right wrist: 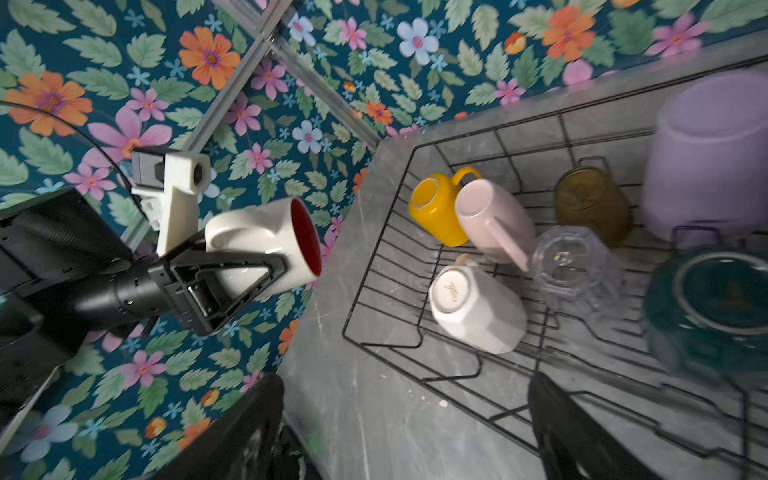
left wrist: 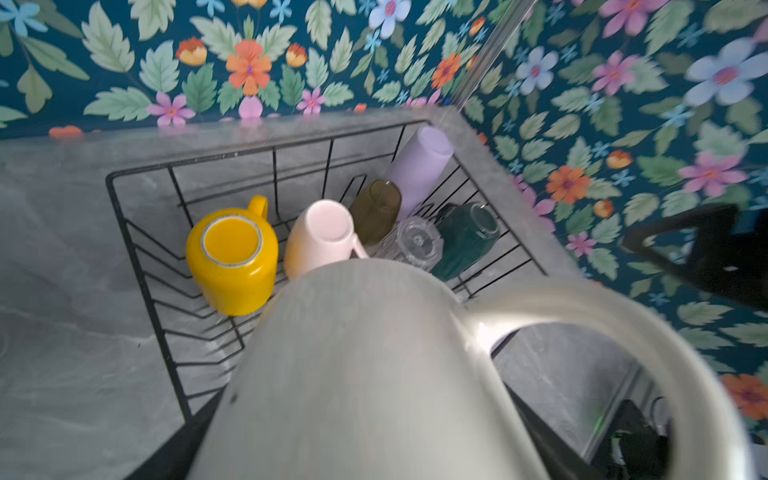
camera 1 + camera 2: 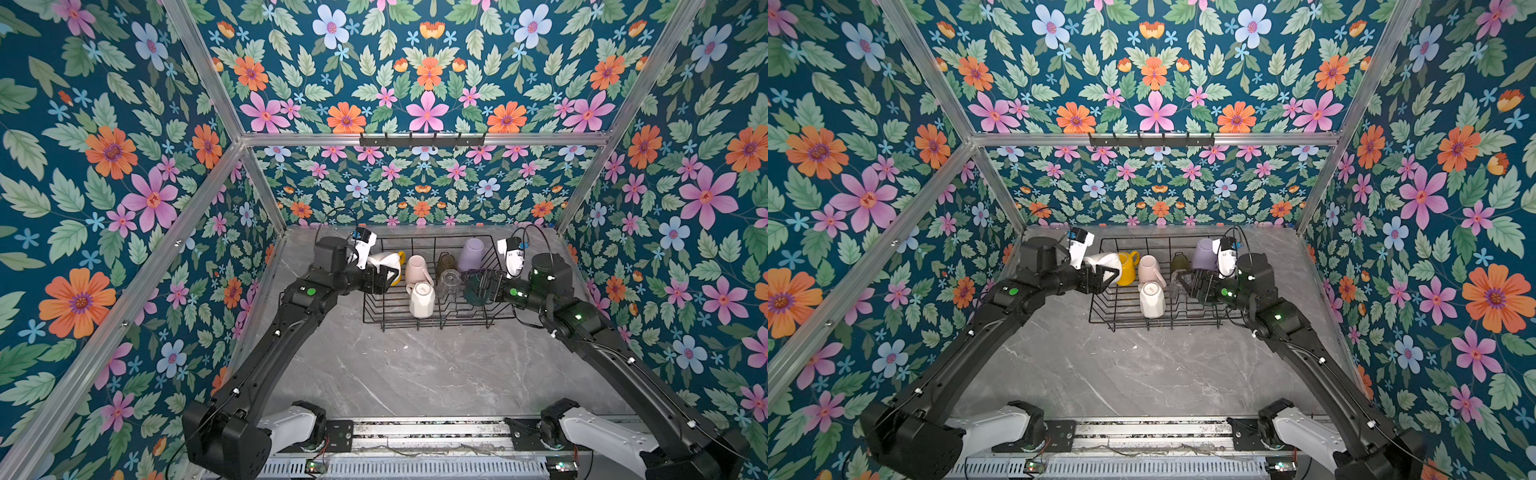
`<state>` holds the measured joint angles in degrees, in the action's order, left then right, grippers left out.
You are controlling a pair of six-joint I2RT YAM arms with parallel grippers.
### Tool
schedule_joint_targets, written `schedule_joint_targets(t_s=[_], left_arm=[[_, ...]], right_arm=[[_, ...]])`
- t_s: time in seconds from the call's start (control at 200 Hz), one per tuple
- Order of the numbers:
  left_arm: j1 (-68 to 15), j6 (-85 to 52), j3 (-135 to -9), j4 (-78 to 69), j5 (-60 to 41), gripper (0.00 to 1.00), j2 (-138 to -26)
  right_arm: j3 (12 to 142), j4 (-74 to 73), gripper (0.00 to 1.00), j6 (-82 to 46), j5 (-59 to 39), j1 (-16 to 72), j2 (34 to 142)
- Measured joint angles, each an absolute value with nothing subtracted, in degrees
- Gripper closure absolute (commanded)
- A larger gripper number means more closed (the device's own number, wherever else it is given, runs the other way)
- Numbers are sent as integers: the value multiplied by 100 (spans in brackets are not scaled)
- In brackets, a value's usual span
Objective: Load the cups into the dish rack
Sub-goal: 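Open the right gripper and withdraw while the left carries the mug over the rack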
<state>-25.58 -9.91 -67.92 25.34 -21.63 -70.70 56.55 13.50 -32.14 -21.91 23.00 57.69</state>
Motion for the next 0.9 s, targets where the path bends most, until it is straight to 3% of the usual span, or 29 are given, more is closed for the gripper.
schedule_joint_targets(t_s=[0.12, 0.33, 0.901], left_arm=[[-3105, -825, -7236, 3063, -1341, 100, -7542], [-3341, -735, -7688, 3874, -209, 100, -8173], [-3564, -760, -8034, 4506, 333, 100, -9146]], right_arm=[[5531, 1404, 8, -3065, -2084, 2115, 5684], [5376, 1428, 8, -2963, -2058, 2040, 5680], [5273, 1535, 7, -2923, -1951, 1981, 5688]])
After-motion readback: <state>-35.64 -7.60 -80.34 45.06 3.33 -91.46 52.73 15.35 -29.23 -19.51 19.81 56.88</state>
